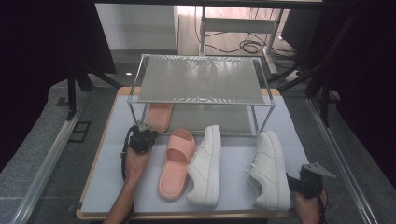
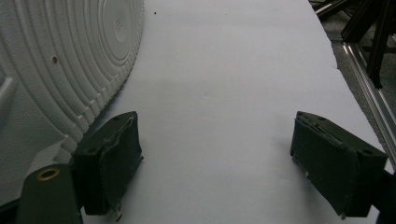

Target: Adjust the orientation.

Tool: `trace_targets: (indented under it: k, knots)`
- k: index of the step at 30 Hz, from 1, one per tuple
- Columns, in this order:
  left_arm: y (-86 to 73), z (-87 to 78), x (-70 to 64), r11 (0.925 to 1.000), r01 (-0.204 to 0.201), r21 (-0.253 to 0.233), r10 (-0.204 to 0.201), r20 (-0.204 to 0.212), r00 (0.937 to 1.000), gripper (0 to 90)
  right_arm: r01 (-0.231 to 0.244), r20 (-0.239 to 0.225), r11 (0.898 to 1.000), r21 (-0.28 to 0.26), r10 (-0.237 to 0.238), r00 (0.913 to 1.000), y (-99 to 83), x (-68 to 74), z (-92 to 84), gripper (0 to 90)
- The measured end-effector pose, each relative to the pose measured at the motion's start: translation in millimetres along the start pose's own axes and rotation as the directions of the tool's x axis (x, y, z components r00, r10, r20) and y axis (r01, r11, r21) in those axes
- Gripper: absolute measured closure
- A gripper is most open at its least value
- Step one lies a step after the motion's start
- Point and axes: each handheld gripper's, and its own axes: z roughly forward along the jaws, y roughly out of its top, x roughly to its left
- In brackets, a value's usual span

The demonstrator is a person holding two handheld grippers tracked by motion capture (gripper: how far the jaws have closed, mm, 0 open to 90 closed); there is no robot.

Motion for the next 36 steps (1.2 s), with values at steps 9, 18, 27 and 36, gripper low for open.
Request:
trace_targets:
  k: [9, 18, 27, 36]
  knots:
    - [6.3, 11.9, 2.7, 1.0000, 0.002, 0.009, -0.001, -0.007, 1.0000, 89.9, 0.000, 0.000, 1.000, 0.000, 0.000, 1.0000, 0.0, 0.0, 0.0, 15.8]
    - [8.0, 10.0, 3.6, 1.0000, 0.005, 0.003, -0.005, 0.007, 1.0000, 89.7, 0.000, 0.001, 1.000, 0.000, 0.000, 1.0000, 0.0, 0.0, 0.0, 15.8]
    - [5.0, -13.1, -0.5, 1.0000, 0.007, -0.006, -0.007, 0.063, 0.9980, 82.6, 0.000, 0.001, 1.000, 0.000, 0.000, 1.0000, 0.0, 0.0, 0.0, 15.8]
    - [-11.3, -44.5, 0.8, 0.9996, 0.020, -0.020, -0.017, 0.113, 0.9935, 71.0, 0.000, 0.001, 1.000, 0.000, 0.000, 1.0000, 0.0, 0.0, 0.0, 15.8]
